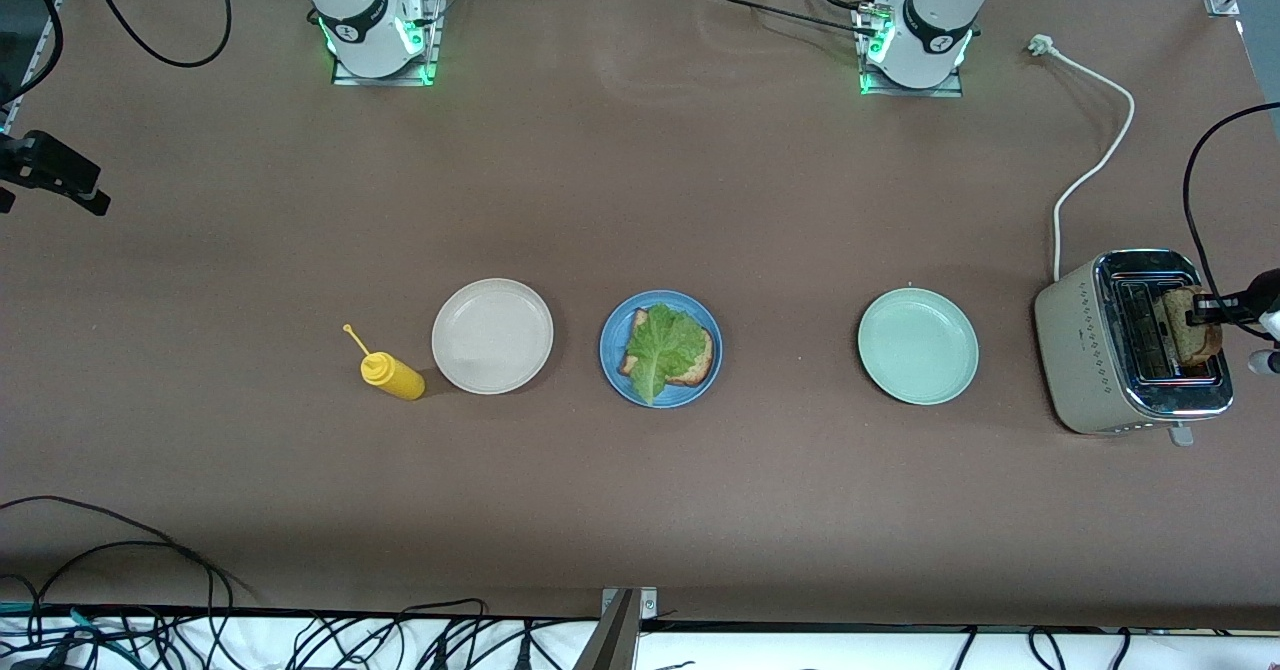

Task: Make sandwich in blue plate with both arms
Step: 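Grasp the second bread slice in the toaster with the left gripper and lift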

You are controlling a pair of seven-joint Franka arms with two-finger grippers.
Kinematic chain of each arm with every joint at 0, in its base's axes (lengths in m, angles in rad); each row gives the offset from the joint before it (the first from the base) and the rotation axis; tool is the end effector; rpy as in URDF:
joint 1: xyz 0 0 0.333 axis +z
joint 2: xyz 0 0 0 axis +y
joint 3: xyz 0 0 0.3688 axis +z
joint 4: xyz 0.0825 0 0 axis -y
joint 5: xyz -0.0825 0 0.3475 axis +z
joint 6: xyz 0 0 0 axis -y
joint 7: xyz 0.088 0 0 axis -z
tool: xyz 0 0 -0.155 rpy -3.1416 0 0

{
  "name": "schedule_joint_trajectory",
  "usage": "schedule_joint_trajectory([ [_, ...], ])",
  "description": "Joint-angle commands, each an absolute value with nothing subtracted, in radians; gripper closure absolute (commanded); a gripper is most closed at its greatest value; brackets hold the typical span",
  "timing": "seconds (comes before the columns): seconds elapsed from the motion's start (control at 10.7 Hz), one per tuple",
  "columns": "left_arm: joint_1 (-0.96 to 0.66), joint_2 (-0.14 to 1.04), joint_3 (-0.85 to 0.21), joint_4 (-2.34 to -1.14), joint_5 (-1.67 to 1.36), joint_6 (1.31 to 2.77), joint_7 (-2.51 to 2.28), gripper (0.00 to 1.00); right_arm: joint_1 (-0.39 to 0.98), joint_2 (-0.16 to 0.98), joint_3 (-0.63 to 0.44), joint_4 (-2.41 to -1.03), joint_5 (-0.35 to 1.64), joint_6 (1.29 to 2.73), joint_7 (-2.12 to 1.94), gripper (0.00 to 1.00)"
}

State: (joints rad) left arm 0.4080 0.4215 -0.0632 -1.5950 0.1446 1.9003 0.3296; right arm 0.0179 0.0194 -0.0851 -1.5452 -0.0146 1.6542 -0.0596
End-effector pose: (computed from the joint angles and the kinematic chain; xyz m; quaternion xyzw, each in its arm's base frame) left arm 0.5996 0.2390 0.3974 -0.9967 0.0177 0.0719 0.0319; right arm 0.5368 -0.0378 0.6383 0.9990 -0.0035 0.0442 0.0109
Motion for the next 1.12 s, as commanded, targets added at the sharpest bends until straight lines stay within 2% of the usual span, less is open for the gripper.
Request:
schedule_joint_trajectory([
  [0.0, 0.416, 0.338, -0.072, -1.609, 0.175, 1.864, 0.351, 1.0, 0.021, 0.028, -0.051, -1.525, -0.026, 1.635, -0.034, 0.0],
  [0.37, 0.407, 0.246, -0.127, -1.551, 0.175, 1.732, 0.344, 1.0, 0.021, 0.034, -0.049, -1.525, -0.026, 1.632, -0.034, 0.0],
  [0.65, 0.405, 0.195, -0.262, -1.548, 0.175, 1.681, 0.324, 1.0, 0.02, 0.034, -0.051, -1.525, -0.025, 1.631, -0.037, 0.0],
  [1.02, 0.396, 0.205, -0.45, -1.548, 0.156, 1.678, 0.223, 1.0, 0.02, 0.032, -0.051, -1.525, -0.025, 1.631, -0.04, 0.0],
])
